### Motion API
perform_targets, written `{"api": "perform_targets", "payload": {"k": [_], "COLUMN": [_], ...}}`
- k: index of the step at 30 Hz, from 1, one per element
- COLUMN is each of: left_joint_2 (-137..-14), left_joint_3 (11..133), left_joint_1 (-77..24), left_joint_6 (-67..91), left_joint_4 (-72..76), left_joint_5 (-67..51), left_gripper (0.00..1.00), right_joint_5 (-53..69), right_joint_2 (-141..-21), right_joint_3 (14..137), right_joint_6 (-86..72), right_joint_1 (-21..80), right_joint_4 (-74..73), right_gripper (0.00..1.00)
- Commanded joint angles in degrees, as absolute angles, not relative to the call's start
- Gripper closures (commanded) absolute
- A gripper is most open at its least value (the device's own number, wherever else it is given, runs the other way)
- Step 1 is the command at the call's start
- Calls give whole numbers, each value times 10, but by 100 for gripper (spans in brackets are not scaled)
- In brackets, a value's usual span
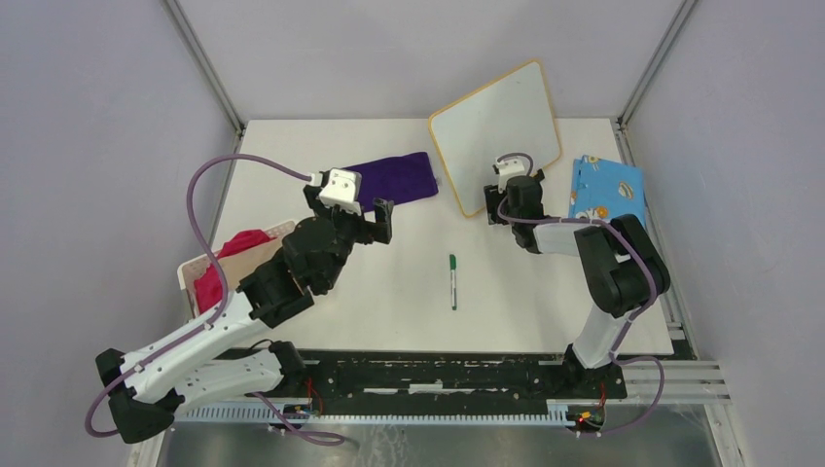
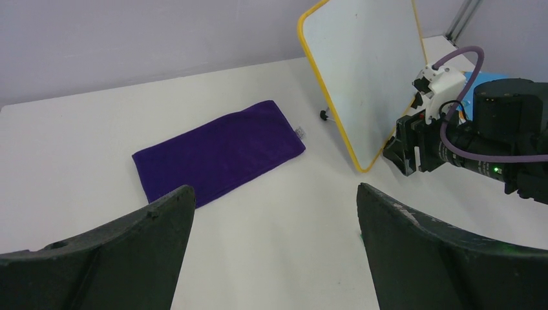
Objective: Write a sentence on the whiteboard
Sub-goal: Move the whiteboard to the center of the board.
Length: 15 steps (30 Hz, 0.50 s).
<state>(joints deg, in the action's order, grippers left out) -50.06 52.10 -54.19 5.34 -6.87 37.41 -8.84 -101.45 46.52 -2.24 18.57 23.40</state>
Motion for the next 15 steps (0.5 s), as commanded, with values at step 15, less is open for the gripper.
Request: {"api": "perform_targets", "payload": {"k": [15], "left_joint_2": [-510], "left_joint_3": [521], "left_joint_1": [-546], "left_joint_6": [23], "left_joint_4": [-38], "left_joint_5": [386], "left_gripper": [1], "right_joint_5": [-67], "right_joint_2": [-1052], "right_joint_3": [517], "right_joint_6": [15], "right_joint_1": [182], "right_joint_4": [243], "right_gripper": [50]}}
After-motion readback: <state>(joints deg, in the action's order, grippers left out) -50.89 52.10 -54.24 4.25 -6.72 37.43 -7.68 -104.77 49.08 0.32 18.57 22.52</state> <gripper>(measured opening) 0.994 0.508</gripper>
